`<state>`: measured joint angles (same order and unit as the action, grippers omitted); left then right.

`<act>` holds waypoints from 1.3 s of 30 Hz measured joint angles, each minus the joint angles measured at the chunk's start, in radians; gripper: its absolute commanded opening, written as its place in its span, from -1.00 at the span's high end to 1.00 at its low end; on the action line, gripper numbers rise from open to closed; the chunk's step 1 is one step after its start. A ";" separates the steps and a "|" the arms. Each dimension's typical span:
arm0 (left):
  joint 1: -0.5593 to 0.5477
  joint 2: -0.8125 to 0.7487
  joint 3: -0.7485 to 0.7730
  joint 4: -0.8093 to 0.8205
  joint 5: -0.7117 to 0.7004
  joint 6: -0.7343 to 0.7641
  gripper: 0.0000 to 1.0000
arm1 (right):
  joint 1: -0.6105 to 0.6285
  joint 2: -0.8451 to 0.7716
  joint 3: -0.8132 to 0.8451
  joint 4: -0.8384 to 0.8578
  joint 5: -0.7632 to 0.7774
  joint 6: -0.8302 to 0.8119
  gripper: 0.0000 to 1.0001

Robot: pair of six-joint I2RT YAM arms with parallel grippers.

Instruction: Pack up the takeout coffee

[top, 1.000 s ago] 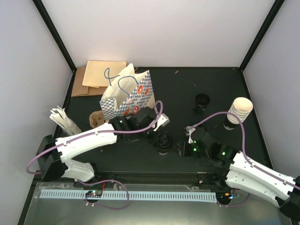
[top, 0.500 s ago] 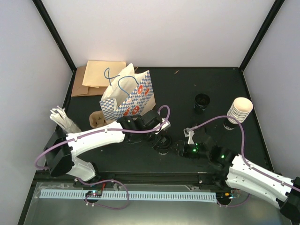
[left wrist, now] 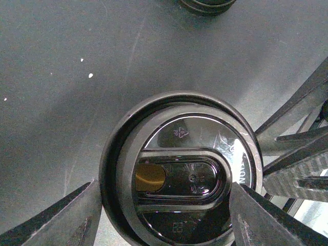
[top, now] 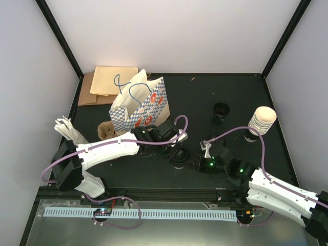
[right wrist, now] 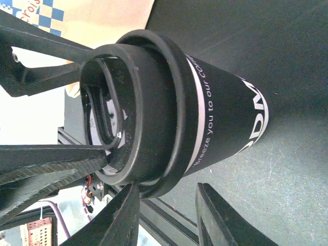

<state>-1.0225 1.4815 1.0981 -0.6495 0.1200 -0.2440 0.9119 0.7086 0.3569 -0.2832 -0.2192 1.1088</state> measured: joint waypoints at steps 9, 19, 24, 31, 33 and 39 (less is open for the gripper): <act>0.000 0.006 0.008 -0.001 -0.002 0.000 -0.37 | 0.000 0.010 -0.009 0.008 0.004 0.011 0.40; 0.000 0.010 0.008 0.000 -0.005 -0.002 -0.34 | 0.000 0.018 -0.008 0.001 0.011 0.086 0.42; 0.001 0.012 0.009 0.003 -0.010 -0.003 -0.33 | 0.001 0.039 0.006 -0.008 0.017 0.128 0.44; 0.008 0.013 0.009 0.007 -0.024 -0.007 -0.32 | 0.001 0.098 0.028 0.008 0.018 0.142 0.48; 0.008 0.013 0.007 0.010 -0.027 -0.007 -0.31 | 0.001 0.102 0.028 0.013 0.017 0.144 0.49; 0.010 0.013 -0.002 0.025 -0.031 -0.006 -0.29 | 0.001 0.117 0.024 0.027 0.014 0.147 0.53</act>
<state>-1.0126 1.4944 1.0962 -0.6243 0.0895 -0.2504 0.9127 0.8261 0.3805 -0.2562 -0.2054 1.2560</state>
